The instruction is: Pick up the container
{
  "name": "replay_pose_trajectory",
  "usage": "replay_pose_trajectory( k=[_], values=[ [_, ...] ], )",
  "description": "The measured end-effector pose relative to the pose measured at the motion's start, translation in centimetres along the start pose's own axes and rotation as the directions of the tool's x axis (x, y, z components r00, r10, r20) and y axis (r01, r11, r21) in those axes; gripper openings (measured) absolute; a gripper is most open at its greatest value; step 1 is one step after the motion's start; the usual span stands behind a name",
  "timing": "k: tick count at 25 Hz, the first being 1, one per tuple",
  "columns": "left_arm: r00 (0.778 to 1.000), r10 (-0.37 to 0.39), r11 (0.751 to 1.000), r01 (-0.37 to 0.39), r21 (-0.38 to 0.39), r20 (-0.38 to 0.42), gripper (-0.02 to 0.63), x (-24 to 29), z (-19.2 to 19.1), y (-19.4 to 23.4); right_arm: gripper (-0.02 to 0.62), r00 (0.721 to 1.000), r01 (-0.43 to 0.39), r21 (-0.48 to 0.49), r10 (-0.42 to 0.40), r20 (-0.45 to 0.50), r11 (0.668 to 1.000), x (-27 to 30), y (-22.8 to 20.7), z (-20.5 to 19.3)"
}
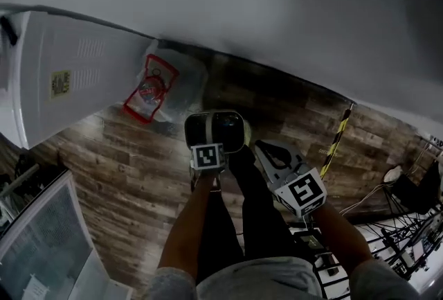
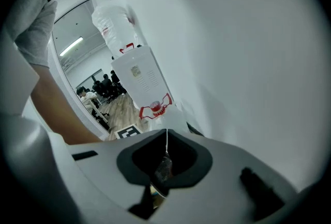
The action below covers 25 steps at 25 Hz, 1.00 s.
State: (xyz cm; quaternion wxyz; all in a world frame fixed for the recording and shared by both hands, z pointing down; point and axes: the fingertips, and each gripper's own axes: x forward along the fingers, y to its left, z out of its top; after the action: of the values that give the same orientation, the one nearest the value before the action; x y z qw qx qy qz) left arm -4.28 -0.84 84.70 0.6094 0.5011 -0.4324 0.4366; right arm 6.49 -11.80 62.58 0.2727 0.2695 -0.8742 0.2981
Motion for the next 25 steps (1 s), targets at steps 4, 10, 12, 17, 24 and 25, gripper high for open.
replay_pose_trajectory(
  k=[4, 10, 12, 17, 24, 25],
  values=[
    [0.998, -0.056, 0.991, 0.054, -0.122, -0.011, 0.015, -5.7, -3.8, 0.3, 0.026, 0.999, 0.008, -0.027, -0.007, 0.037, 1.000, -3.4, 2.9, 4.9],
    [0.994, -0.027, 0.969, 0.052, -0.243, 0.106, 0.015, -15.9, -5.8, 5.0, 0.026, 0.981, 0.089, -0.065, -0.076, 0.178, 0.994, -9.4, 7.2, 14.0],
    [0.991, -0.037, 0.959, 0.071, -0.273, 0.127, 0.015, -19.1, -7.4, 6.5, 0.026, 0.967, 0.137, -0.074, -0.117, 0.226, 0.988, -12.4, 8.6, 16.2],
    [0.984, -0.042, 0.961, 0.088, -0.261, 0.176, 0.015, -25.2, -8.9, 10.6, 0.026, 0.916, 0.263, -0.081, -0.223, 0.333, 0.961, -18.4, 10.2, 20.9],
    [0.976, -0.044, 0.978, 0.086, -0.192, 0.213, 0.015, -29.2, -10.5, 15.8, 0.026, 0.793, 0.408, 0.079, -0.396, 0.464, 0.910, -25.6, 12.3, 23.7],
    [0.975, -0.046, 0.980, 0.087, -0.180, 0.217, 0.015, -29.4, -10.7, 16.6, 0.026, 0.774, 0.422, 0.092, -0.412, 0.481, 0.902, -26.5, 12.8, 23.9]
  ],
)
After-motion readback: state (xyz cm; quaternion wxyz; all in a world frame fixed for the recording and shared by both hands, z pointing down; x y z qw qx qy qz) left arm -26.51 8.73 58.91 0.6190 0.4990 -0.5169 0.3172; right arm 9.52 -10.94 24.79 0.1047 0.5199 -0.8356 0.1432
